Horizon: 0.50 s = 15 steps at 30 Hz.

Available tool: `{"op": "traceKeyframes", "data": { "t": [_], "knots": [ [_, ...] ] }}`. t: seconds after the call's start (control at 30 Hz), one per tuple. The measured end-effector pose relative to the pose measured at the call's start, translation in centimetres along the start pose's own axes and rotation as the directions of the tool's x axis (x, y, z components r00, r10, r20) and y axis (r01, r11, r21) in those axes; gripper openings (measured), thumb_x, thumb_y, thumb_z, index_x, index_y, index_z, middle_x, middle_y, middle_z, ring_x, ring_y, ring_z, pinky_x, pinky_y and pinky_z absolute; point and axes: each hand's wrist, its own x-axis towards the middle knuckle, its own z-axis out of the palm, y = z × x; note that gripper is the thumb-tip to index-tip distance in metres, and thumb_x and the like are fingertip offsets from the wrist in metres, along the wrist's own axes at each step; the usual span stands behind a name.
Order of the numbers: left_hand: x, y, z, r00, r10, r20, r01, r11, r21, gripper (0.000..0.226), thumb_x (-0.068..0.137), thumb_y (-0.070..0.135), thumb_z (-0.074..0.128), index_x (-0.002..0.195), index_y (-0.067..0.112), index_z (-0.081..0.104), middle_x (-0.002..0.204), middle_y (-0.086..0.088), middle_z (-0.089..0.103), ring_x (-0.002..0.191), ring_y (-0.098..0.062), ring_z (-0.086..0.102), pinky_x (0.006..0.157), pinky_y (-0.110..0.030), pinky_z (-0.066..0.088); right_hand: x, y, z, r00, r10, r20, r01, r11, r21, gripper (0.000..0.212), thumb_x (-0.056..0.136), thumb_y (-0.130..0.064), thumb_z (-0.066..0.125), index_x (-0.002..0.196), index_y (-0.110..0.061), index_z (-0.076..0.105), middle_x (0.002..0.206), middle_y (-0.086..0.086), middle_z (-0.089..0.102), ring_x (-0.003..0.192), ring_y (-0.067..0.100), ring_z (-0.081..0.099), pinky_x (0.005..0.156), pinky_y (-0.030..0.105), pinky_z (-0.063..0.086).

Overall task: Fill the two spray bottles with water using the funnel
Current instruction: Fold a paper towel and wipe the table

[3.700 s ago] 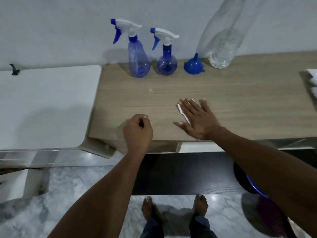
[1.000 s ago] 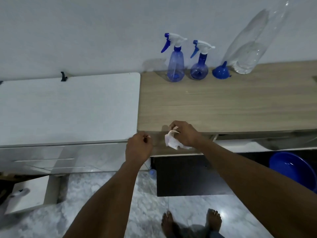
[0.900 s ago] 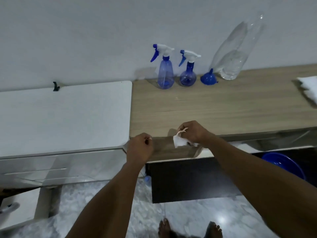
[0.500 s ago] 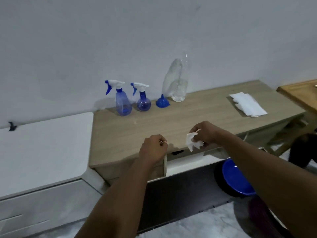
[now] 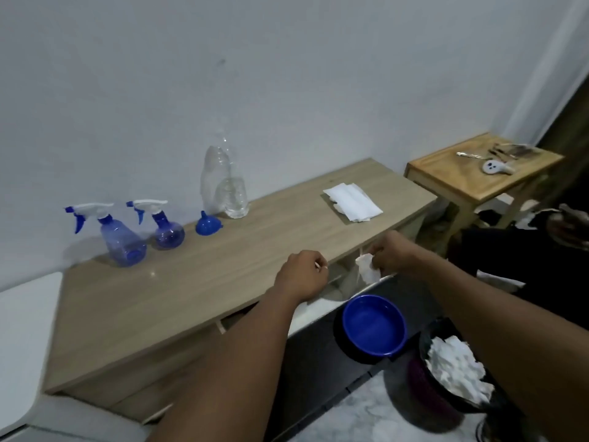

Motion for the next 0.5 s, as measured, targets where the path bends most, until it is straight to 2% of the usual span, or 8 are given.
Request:
{"op": "traceKeyframes", "data": {
  "t": [0.17, 0.3, 0.4, 0.5],
  "knots": [
    [2.9, 4.1, 3.4, 0.994, 0.069, 0.082, -0.075, 0.995, 0.072, 0.023, 0.087, 0.029, 0.055, 0.101, 0.025, 0.072, 0.102, 0.000, 0.070, 0.091, -0.021, 0.065, 0.083, -0.038, 0.057, -0.2, 4.8, -2.4, 0.992, 0.066, -0.105, -0.056, 0.993, 0.100, 0.002, 0.092, -0.009, 0.068, 0.092, -0.011, 0.067, 0.083, 0.011, 0.069, 0.071, 0.021, 0.071, 0.055, 0.028, 0.057],
    [5.7, 6.6, 5.8, 0.982, 0.105, 0.155, -0.121, 0.988, 0.095, 0.024, 0.087, 0.030, 0.055, 0.104, 0.024, 0.071, 0.104, 0.000, 0.069, 0.091, -0.020, 0.064, 0.085, -0.041, 0.056, 1.1, 8.2, -4.2, 0.980, 0.103, -0.170, -0.079, 0.987, 0.140, 0.008, 0.091, -0.012, 0.070, 0.098, -0.010, 0.067, 0.085, 0.012, 0.070, 0.071, 0.020, 0.071, 0.053, 0.028, 0.056],
    [8.0, 8.2, 7.4, 0.973, 0.128, 0.192, -0.149, 0.984, 0.099, 0.023, 0.087, 0.032, 0.055, 0.105, 0.025, 0.069, 0.104, 0.001, 0.068, 0.091, -0.019, 0.064, 0.085, -0.041, 0.057, 2.3, 10.4, -5.7, 0.975, 0.113, -0.192, -0.086, 0.986, 0.146, 0.009, 0.090, -0.011, 0.071, 0.096, -0.006, 0.067, 0.085, 0.015, 0.071, 0.072, 0.023, 0.072, 0.060, 0.034, 0.062],
    [10.8, 9.8, 9.1, 0.962, 0.156, 0.224, -0.179, 0.980, 0.087, 0.023, 0.091, 0.028, 0.056, 0.108, 0.020, 0.069, 0.103, 0.001, 0.067, 0.090, -0.018, 0.063, 0.081, -0.036, 0.054, 4.0, 12.3, -7.1, 0.970, 0.123, -0.209, -0.094, 0.985, 0.143, 0.007, 0.091, -0.010, 0.070, 0.095, -0.004, 0.069, 0.087, 0.015, 0.072, 0.072, 0.020, 0.072, 0.063, 0.034, 0.062]
  ]
}}
